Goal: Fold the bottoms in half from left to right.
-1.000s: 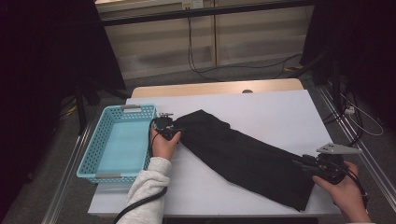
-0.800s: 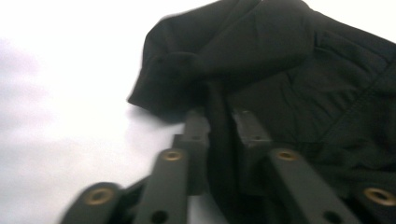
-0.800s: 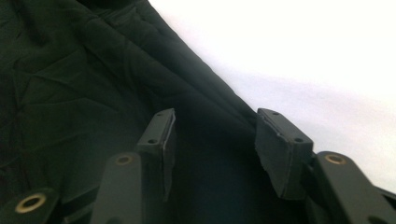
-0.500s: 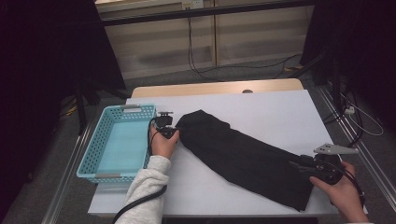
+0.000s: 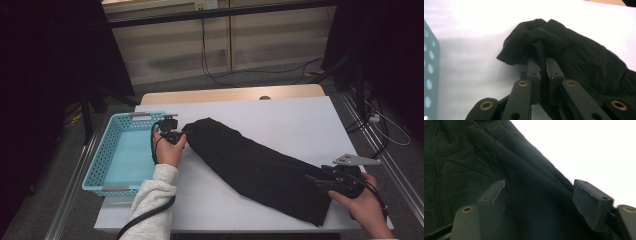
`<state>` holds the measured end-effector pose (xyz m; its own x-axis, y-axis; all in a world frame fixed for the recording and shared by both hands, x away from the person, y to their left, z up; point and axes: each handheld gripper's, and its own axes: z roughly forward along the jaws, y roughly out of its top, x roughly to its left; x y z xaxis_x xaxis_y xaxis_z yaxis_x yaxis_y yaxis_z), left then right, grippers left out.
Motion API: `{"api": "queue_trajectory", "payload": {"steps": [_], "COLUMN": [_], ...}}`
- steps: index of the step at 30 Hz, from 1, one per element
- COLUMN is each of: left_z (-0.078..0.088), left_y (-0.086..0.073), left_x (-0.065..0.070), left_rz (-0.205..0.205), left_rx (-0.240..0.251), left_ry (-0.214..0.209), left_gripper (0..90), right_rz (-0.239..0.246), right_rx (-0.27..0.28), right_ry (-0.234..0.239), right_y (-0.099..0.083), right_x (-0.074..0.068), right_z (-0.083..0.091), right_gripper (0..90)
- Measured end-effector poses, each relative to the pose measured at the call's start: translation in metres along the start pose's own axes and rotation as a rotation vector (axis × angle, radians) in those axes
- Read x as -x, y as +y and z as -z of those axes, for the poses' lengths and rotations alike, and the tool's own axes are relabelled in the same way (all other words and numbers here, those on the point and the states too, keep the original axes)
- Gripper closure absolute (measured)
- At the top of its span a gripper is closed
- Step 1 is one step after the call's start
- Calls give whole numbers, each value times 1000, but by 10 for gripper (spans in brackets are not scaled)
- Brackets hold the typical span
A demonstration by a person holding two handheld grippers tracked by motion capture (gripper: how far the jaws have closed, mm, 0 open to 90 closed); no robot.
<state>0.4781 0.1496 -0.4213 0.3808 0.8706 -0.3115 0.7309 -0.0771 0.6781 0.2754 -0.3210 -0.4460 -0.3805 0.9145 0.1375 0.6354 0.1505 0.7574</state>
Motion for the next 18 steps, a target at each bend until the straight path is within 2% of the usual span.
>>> {"api": "queue_trajectory", "payload": {"steps": [6, 12, 14, 18], "left_z": [7, 14, 15, 16], "left_y": [1, 4, 4, 3], "left_x": [2, -6, -6, -4], "left_rz": [-4, 20, 17, 11], "left_rx": [20, 44, 44, 53], "left_ry": [0, 22, 26, 15], "left_gripper": [834, 834, 834, 834], "right_rz": [5, 6, 6, 11], "right_rx": [0, 1, 1, -3], "right_ry": [7, 10, 9, 11], "right_y": [0, 0, 0, 0], "right_x": [-3, -4, -4, -5], "right_z": [-3, -3, -3, -4], "right_gripper": [239, 237, 237, 236]}}
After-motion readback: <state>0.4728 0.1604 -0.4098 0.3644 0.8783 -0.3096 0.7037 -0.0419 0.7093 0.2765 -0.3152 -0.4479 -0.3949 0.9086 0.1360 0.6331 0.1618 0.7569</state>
